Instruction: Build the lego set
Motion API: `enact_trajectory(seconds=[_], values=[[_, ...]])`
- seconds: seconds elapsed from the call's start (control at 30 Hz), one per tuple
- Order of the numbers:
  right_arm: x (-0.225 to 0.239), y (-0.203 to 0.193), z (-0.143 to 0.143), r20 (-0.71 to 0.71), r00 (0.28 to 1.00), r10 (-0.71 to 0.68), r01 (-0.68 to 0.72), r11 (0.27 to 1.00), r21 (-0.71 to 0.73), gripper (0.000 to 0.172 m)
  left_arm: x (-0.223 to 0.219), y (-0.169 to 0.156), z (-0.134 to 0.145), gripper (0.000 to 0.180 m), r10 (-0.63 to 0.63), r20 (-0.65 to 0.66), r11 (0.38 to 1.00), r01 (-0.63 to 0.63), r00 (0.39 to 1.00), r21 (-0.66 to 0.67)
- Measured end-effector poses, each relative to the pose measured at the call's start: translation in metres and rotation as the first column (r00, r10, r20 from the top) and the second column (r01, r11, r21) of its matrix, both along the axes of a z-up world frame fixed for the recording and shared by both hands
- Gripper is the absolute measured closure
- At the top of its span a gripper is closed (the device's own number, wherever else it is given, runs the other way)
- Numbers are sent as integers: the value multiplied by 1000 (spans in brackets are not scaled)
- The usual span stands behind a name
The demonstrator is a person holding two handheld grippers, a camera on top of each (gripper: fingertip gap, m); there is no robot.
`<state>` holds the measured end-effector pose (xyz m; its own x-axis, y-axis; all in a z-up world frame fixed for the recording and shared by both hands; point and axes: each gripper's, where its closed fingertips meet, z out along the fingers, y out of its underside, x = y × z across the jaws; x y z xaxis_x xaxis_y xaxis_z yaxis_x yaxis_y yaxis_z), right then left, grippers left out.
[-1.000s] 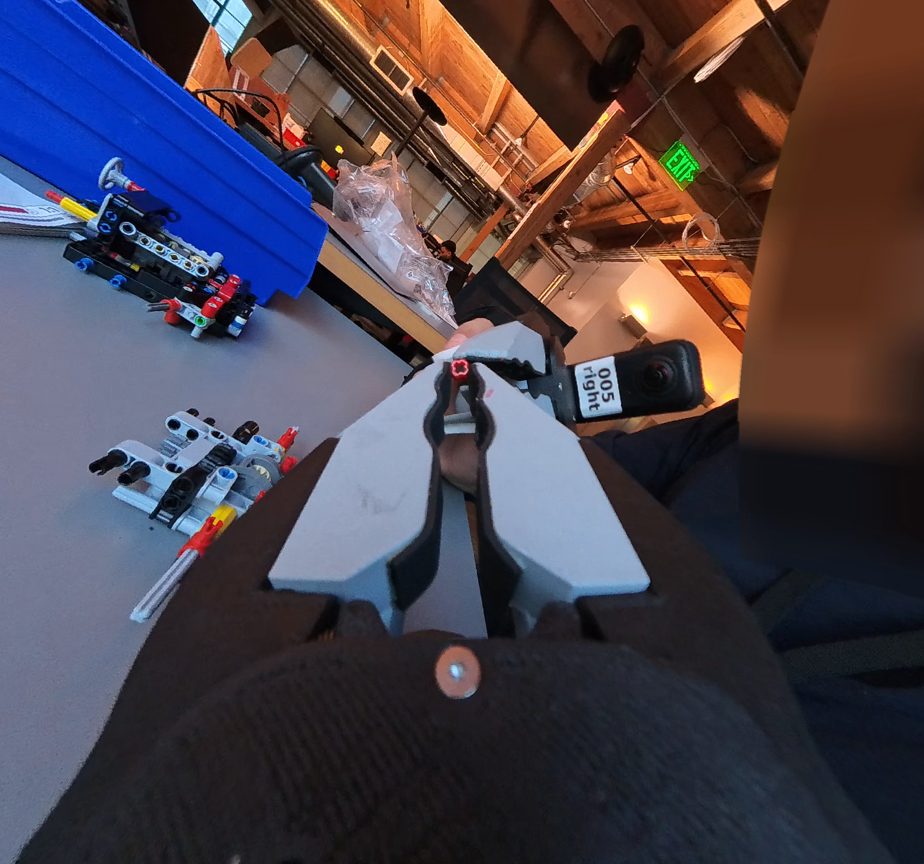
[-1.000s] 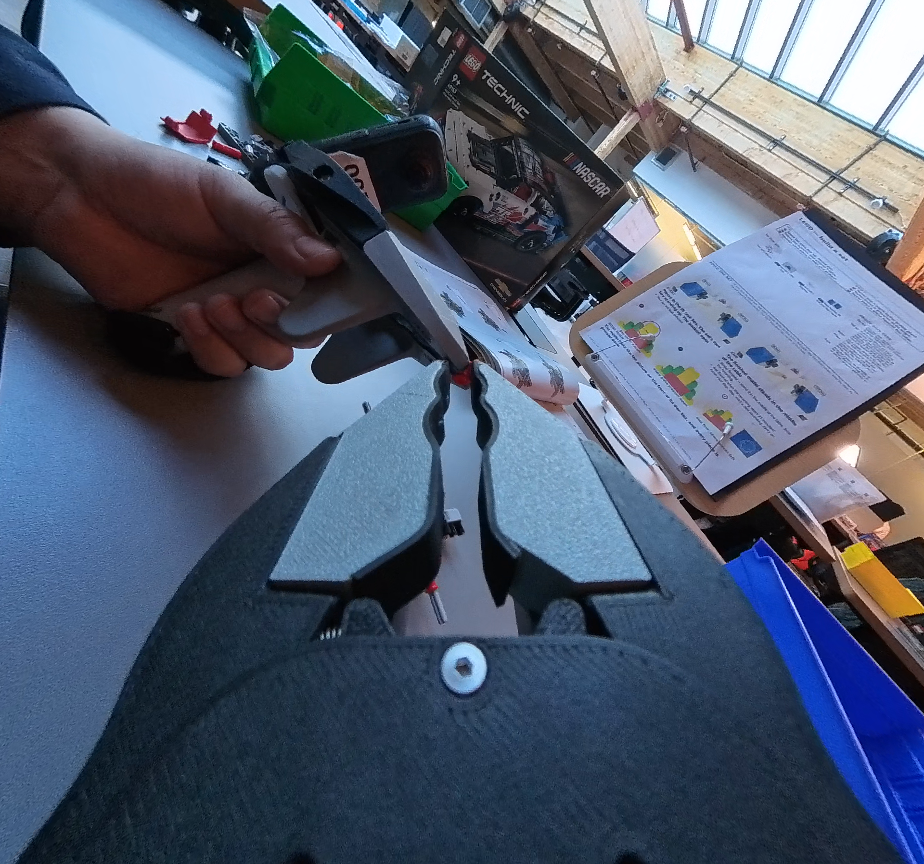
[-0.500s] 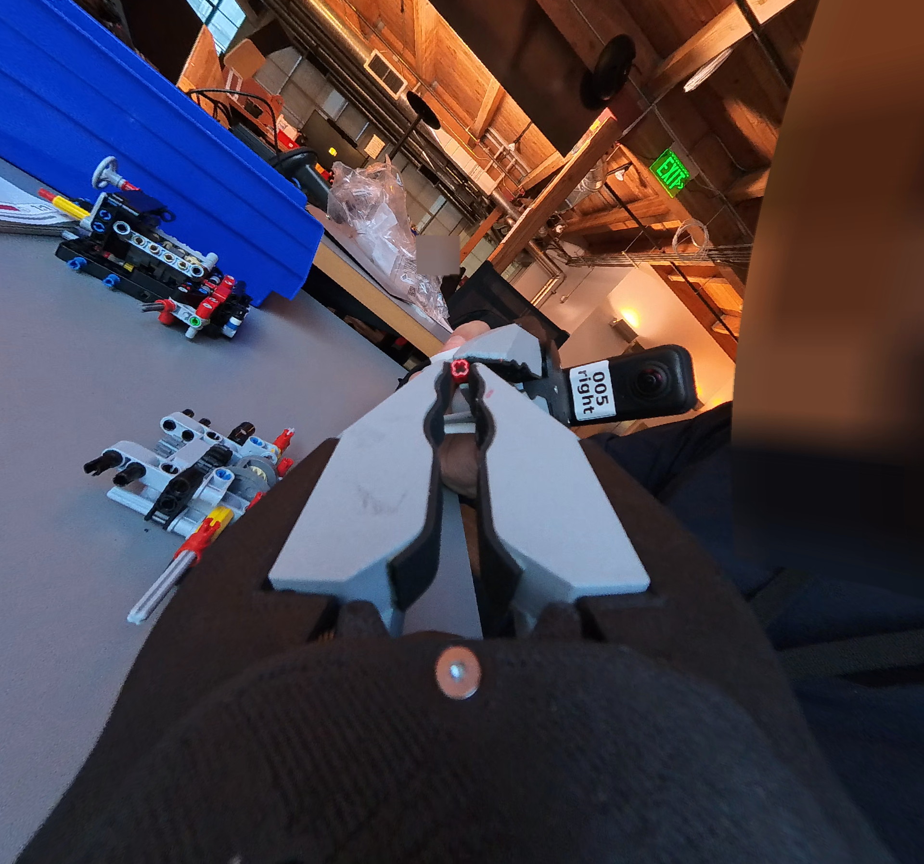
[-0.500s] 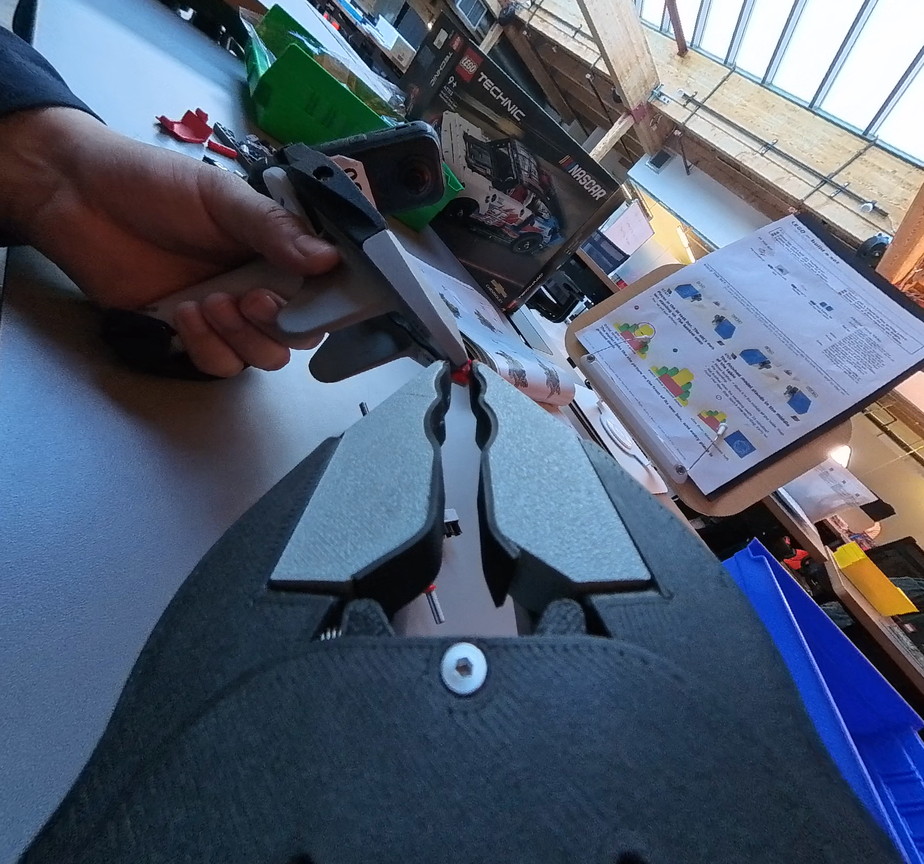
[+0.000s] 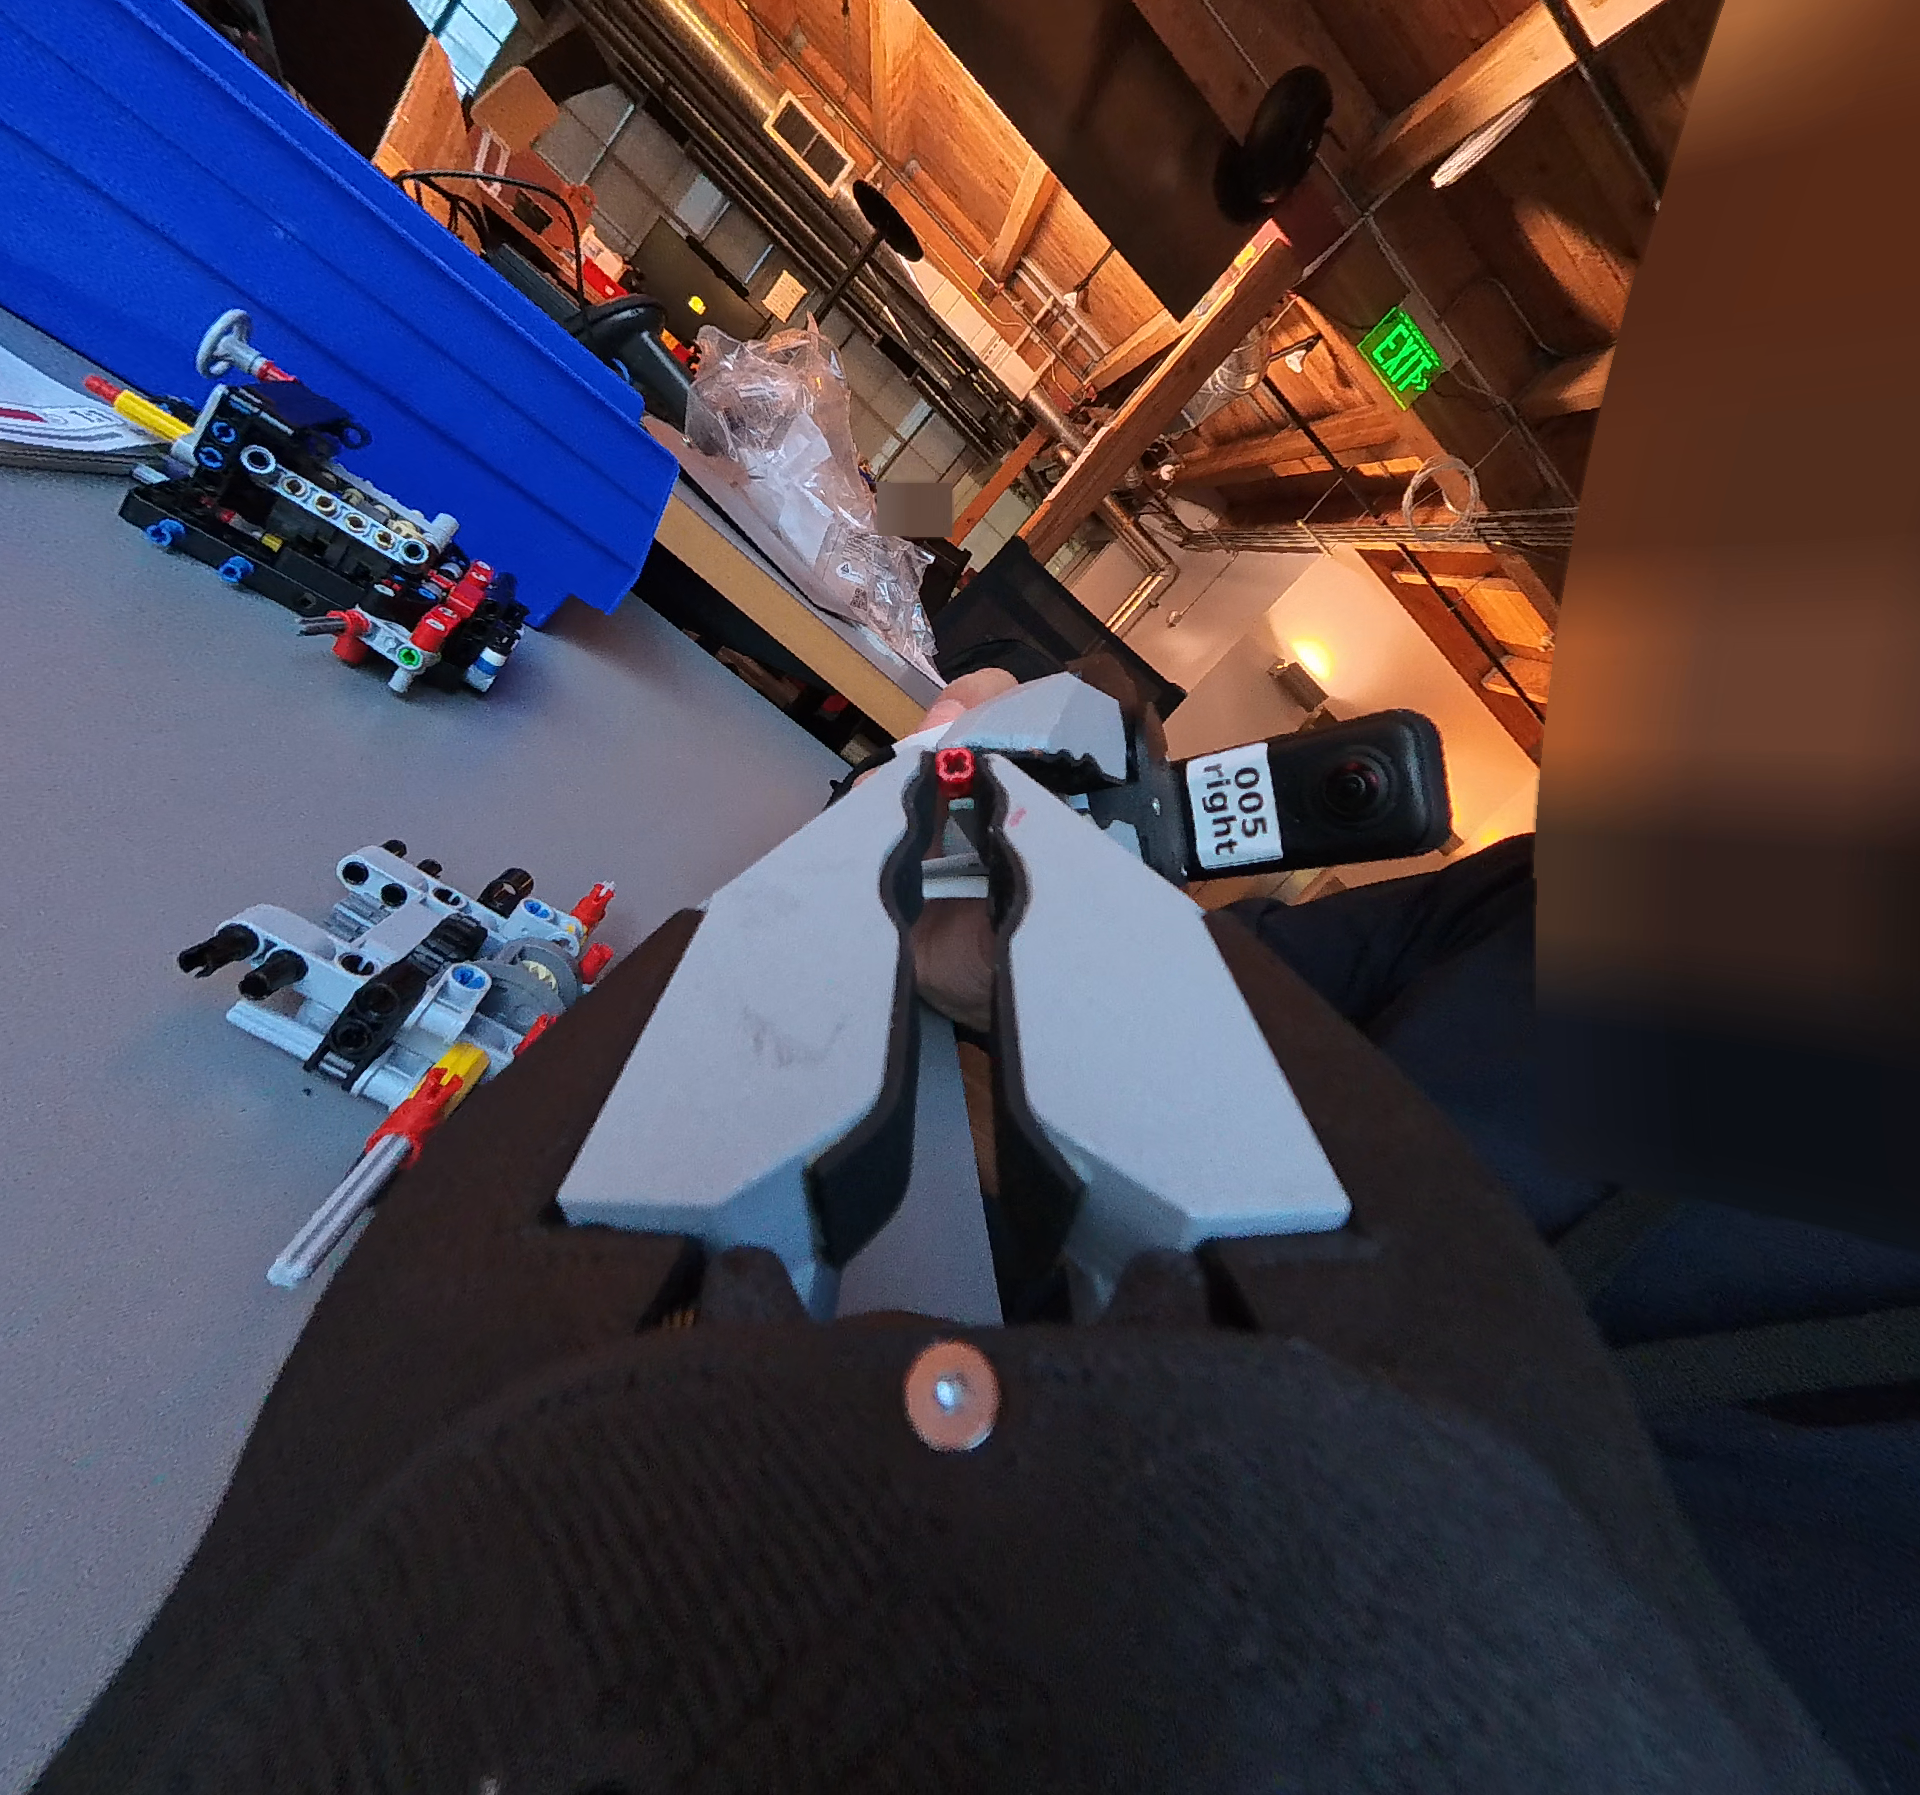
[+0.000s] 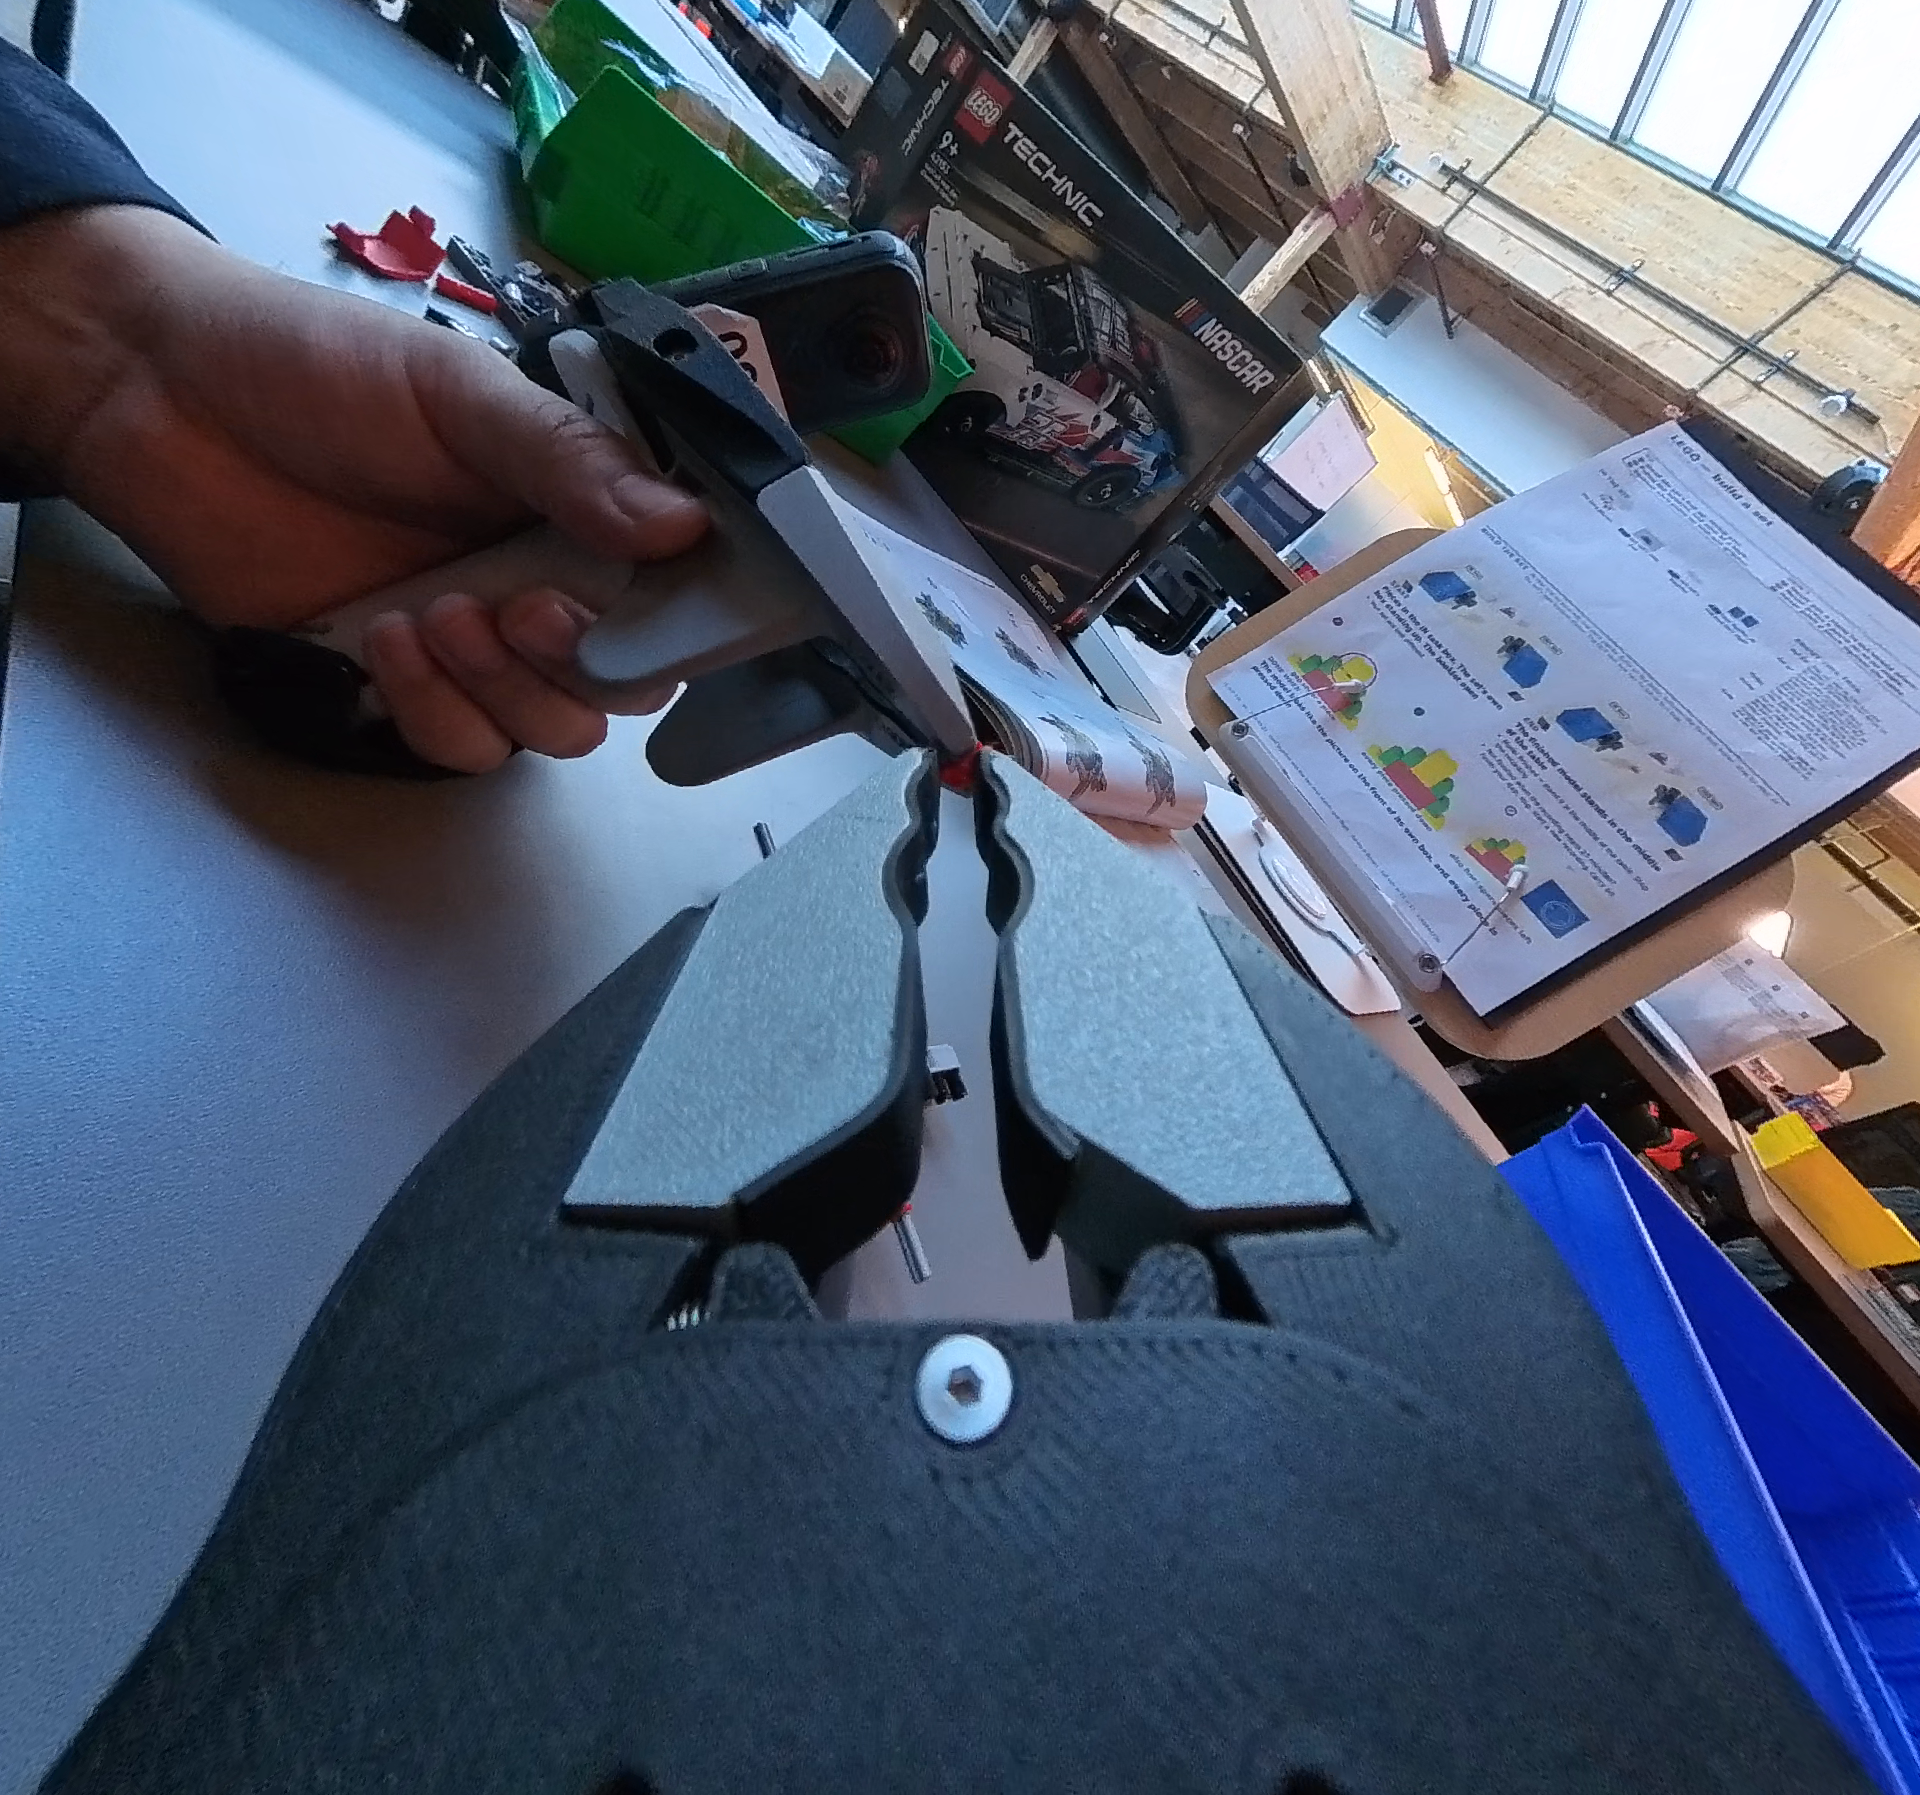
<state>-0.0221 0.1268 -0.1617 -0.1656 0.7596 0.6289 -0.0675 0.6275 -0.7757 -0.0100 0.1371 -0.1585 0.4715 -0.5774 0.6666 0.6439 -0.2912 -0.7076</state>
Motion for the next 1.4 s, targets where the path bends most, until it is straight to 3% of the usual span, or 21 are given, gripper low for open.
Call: enact_trajectory(seconds=[0.13, 0.27, 0.33, 0.4, 0.47, 0.5, 0.6, 0.67, 0.77, 0.87, 0.97, 1.1, 1.4], values=[[0, 4, -1, 16, 1000, 2, -2, 1000, -30, 168, -7, -2, 2, 172, 12, -23, 1000, -12, 1000, 17], [-2, 10, -8, 88, 995, 53, -39, 987, -157, 169, -23, -9, -2, 151, 86, -288, 996, -74, 954, 53], [-3, 14, -10, 115, 990, 80, -53, 975, -217, 169, -23, -15, -7, 151, 131, -505, 991, -93, 853, 100], [-3, 13, -12, 136, 984, 116, -79, 964, -254, 169, -19, -18, -15, 160, 159, -693, 987, -90, 704, 134], [-1, 7, -12, 138, 975, 175, -130, 950, -284, 168, -18, -18, -27, 164, 159, -799, 987, -106, 580, 119], [0, 2, -12, 138, 966, 220, -169, 936, -310, 168, -17, -18, -29, 165, 156, -813, 988, -107, 561, 116], [7, -10, -9, 135, 921, 365, -282, 864, -417, 169, -8, -23, -19, 167, 127, -750, 992, -73, 649, 105], [14, -14, 2, 62, 889, 453, -376, 802, -464, 169, -5, -27, -9, 168, 110, -702, 993, -50, 704, 105], [21, -13, 15, -40, 858, 513, -465, 741, -485, 169, 1, -32, -2, 169, 83, -663, 994, -14, 744, 109], [21, -14, 15, -33, 843, 537, -471, 707, -527, 169, 2, -32, -13, 168, 68, -693, 996, -13, 718, 84], [17, -14, 7, 7, 851, 525, -442, 725, -527, 169, -1, -32, -22, 167, 70, -718, 997, -28, 692, 71], [16, -16, -1, 57, 851, 523, -420, 741, -524, 169, -15, -30, -24, 167, 152, -768, 988, -98, 622, 117], [8, 6, -8, 95, 899, 427, -304, 767, -565, 169, -46, -21, -22, 169, 315, -761, 948, -226, 567, 224]])
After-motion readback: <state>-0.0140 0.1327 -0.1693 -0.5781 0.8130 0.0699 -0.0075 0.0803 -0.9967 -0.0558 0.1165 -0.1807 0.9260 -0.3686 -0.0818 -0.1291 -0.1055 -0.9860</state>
